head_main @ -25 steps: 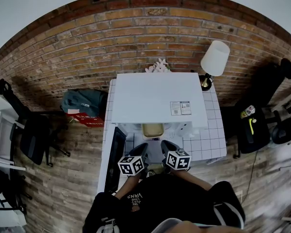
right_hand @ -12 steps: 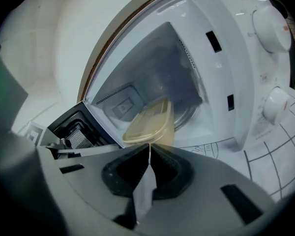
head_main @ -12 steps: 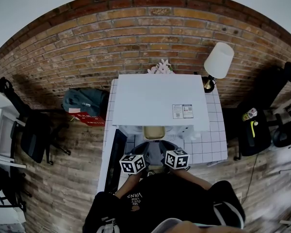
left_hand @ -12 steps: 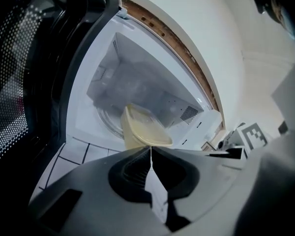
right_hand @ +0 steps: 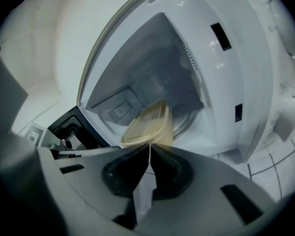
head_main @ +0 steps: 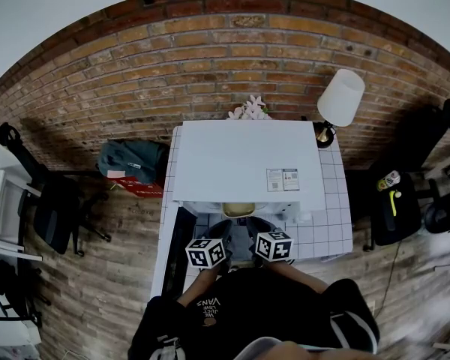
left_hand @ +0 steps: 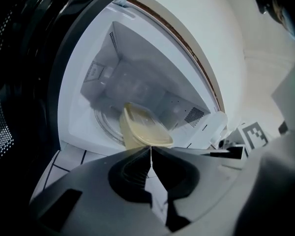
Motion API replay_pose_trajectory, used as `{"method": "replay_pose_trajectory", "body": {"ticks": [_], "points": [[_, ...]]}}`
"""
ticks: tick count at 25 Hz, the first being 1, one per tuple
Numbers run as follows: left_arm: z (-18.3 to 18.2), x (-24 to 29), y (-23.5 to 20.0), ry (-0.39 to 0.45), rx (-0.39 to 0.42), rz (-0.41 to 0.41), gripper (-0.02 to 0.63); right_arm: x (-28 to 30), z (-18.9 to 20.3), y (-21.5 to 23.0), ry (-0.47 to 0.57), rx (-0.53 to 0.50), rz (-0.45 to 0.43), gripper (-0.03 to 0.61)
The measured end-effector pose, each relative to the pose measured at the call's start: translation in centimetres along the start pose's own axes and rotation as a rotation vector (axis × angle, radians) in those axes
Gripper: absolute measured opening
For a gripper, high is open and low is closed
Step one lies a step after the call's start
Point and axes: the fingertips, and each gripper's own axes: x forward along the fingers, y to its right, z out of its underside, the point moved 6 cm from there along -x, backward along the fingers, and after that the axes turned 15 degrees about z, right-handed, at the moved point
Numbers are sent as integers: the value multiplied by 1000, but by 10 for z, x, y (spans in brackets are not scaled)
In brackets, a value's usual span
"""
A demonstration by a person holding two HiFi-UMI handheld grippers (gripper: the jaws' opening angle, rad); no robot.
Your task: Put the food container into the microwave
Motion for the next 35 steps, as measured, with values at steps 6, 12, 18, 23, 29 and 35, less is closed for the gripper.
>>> {"method": "replay_pose_trajectory", "body": {"ticks": [6,12,18,23,29,35], "points": [[-8,9,-4,0,3,-4,17,8,-9,3,4,-1,-5,12],[-13,16,-9,1,2,-13,17,14,-16,6,5,-5,-8,12],[-21,21,-13,7,10,-30,17,21,-24,7,11,-5,-23,12],[-24,25,-16,12,8,-33,17,25,-29,9,17,-3,-23,12],[-26,28,-20,12,7,-38,17,27,-32,11,21,-4,-23,12],[-28,30,-20,16,6,-34,17,28,-34,12,25,-4,-24,12]]}}
